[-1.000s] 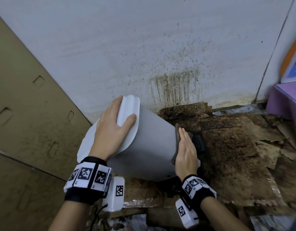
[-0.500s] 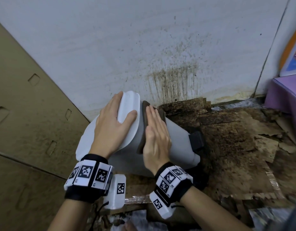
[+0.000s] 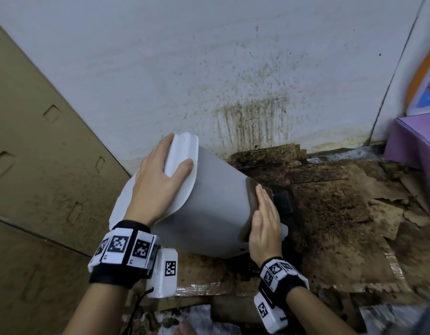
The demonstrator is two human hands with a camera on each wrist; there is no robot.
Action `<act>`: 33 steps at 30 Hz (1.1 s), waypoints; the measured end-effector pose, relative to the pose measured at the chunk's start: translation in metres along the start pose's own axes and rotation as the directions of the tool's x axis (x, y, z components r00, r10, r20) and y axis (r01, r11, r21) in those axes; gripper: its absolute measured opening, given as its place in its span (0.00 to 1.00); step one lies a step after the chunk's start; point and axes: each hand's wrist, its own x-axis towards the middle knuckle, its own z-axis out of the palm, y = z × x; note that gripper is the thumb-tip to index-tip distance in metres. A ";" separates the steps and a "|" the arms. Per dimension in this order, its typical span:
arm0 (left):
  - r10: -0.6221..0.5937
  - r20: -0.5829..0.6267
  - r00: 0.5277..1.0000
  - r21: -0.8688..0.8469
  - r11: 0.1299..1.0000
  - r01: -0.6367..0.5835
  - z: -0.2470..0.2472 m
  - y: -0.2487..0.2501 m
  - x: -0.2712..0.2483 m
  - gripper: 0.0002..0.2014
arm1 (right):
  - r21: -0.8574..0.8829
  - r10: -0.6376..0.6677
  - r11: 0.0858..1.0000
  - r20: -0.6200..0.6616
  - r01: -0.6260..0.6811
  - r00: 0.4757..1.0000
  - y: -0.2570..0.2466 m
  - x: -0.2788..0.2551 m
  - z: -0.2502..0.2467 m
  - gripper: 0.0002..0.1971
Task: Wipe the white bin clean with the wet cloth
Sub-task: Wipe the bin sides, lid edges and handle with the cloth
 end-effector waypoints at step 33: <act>0.054 0.003 0.999 0.043 0.998 -0.054 0.006 0.007 -0.006 0.42 | -0.018 0.218 0.973 0.401 -0.231 0.890 -0.055 0.084 -0.009 0.24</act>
